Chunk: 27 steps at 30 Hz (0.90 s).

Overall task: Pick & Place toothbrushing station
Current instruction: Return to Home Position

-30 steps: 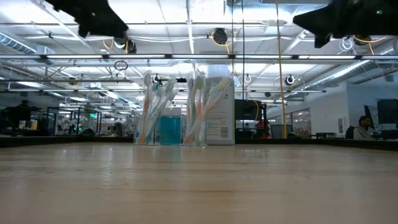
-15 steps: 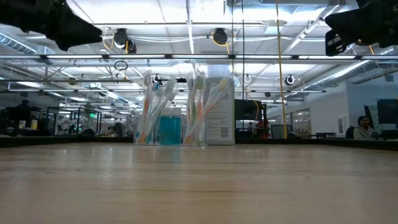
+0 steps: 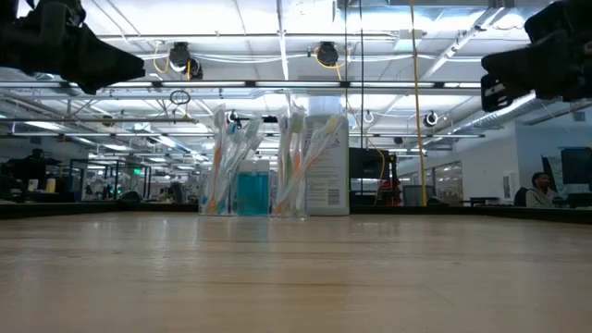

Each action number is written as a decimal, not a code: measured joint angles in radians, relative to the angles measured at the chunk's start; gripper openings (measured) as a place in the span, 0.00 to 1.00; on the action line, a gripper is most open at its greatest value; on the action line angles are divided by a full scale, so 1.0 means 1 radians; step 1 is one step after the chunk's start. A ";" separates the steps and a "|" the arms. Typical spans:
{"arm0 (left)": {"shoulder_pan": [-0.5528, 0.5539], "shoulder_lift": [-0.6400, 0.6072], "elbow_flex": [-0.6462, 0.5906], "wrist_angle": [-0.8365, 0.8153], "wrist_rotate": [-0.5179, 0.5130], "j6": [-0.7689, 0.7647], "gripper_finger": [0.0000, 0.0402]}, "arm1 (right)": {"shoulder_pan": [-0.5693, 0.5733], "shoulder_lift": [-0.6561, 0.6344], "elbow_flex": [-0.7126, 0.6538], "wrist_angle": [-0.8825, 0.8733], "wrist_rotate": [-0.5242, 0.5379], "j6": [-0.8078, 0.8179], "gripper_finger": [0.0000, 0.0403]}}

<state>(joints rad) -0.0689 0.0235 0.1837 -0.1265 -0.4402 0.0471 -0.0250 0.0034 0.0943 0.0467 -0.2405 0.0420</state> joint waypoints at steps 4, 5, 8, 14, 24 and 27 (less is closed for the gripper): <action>0.000 -0.007 -0.009 0.004 -0.002 0.020 0.44 | 0.000 -0.001 -0.061 0.133 0.000 0.037 0.00; 0.000 -0.008 -0.012 0.006 -0.001 0.020 0.44 | 0.000 -0.002 -0.067 0.150 -0.001 0.048 0.00; 0.000 -0.008 -0.031 0.013 0.018 0.025 0.44 | 0.000 0.000 -0.076 0.145 -0.001 0.067 0.00; 0.002 -0.007 -0.093 0.124 0.022 0.064 0.44 | 0.000 -0.001 -0.077 0.143 -0.001 0.070 0.00; 0.003 -0.005 -0.169 0.243 0.047 0.063 0.44 | 0.000 0.004 -0.079 0.084 -0.001 0.070 0.00; 0.003 -0.005 -0.169 0.242 0.049 0.055 0.44 | 0.000 0.004 -0.079 0.075 -0.001 0.070 0.00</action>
<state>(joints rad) -0.0662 0.0185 0.0146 0.1159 -0.3916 0.1019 -0.0250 0.0071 0.0151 0.1221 -0.2413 0.1120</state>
